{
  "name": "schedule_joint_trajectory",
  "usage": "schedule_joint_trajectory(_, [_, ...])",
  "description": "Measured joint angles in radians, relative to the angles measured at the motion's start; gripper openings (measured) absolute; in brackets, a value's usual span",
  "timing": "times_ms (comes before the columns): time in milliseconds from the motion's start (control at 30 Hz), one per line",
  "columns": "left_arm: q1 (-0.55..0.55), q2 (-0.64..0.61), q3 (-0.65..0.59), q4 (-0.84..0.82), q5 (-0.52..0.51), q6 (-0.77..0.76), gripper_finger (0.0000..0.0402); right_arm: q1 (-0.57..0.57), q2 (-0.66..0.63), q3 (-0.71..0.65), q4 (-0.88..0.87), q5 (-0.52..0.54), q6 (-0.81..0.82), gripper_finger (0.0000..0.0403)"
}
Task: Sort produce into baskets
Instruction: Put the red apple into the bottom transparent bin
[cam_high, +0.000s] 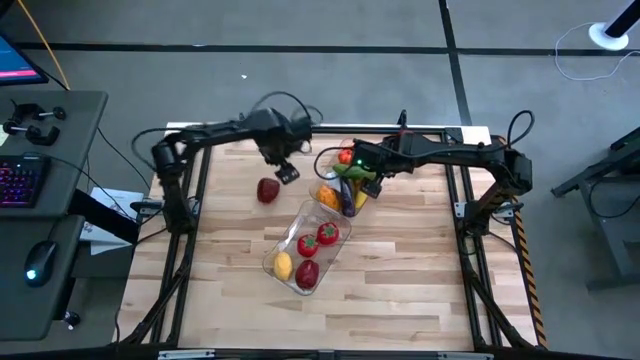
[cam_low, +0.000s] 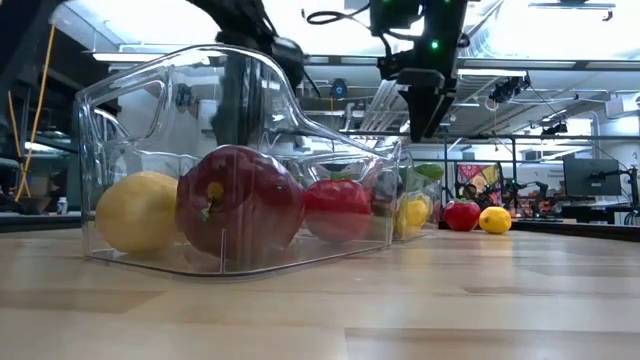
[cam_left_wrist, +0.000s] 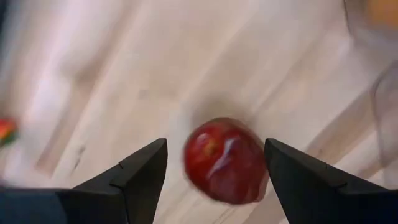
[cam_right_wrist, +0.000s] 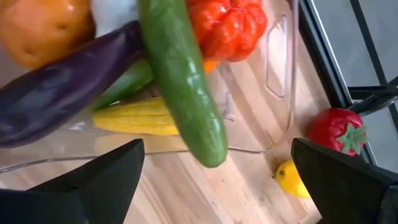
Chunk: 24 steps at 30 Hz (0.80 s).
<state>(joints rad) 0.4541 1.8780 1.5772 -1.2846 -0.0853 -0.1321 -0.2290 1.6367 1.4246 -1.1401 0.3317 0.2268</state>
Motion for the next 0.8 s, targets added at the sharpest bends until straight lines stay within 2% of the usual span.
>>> schedule_joint_trajectory(167, [-0.001,-0.156,-0.033,0.04,-0.065,-0.251,0.0255,-0.032,0.0,0.0,0.002,-0.003,-0.02,0.0399])
schedule_joint_trajectory(333, [-0.073,-0.295,-0.187,0.128,-0.134,-0.512,0.0255,-0.055,0.0,0.0,0.022,-0.038,-0.05,0.0399])
schedule_joint_trajectory(467, [-0.148,-0.355,-0.315,0.133,-0.208,-0.692,0.0255,-0.07,0.0,0.0,0.049,-0.079,-0.052,0.0399])
schedule_joint_trajectory(567, [-0.194,-0.375,-0.382,0.126,-0.21,-0.753,0.0255,-0.073,0.0,0.0,0.061,-0.096,-0.053,0.0399])
schedule_joint_trajectory(800, [-0.238,-0.378,-0.472,0.214,-0.189,-0.742,0.0258,-0.073,0.0,0.0,0.083,-0.124,-0.052,0.0399])
